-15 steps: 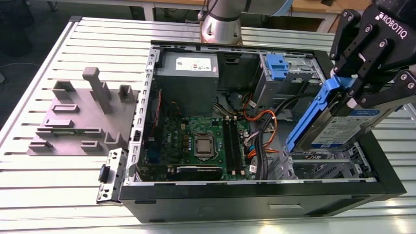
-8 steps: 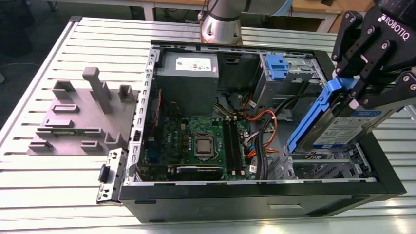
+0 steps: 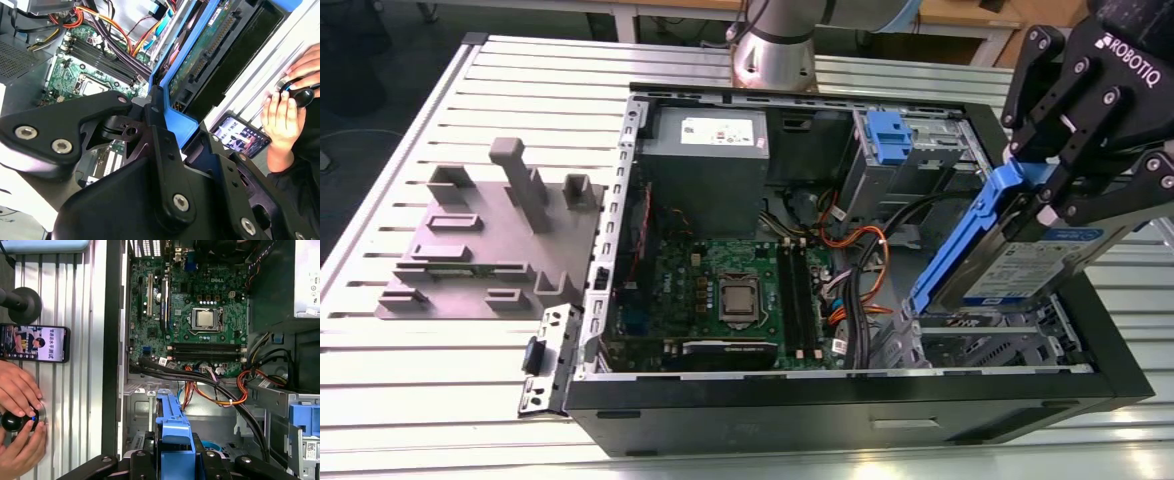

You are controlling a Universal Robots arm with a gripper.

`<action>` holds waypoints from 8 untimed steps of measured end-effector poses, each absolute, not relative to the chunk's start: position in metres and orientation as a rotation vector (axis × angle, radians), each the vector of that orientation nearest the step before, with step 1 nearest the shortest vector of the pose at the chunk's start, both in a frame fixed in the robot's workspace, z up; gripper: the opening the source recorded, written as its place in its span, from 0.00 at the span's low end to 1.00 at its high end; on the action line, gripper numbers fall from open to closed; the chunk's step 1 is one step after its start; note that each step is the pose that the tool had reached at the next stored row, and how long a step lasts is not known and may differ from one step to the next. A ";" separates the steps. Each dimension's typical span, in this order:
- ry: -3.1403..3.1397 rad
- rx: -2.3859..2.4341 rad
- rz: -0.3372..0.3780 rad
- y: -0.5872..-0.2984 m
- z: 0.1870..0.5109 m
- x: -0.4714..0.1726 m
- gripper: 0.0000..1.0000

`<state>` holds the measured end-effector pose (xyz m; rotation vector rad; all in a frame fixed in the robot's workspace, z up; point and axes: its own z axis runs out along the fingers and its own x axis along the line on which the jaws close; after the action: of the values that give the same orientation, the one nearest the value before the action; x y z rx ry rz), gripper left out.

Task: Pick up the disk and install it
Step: 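Insert the disk into the insertion slot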

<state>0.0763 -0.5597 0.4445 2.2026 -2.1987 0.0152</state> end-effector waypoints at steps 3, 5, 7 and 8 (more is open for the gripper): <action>-2.199 2.203 0.015 -0.560 0.443 0.077 0.36; -2.199 2.203 0.015 -0.560 0.442 0.077 0.36; -2.199 2.203 0.015 -0.560 0.441 0.078 0.36; -2.199 2.203 0.015 -0.560 0.441 0.078 0.36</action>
<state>0.0779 -0.5597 0.4406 2.2027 -2.1987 0.0152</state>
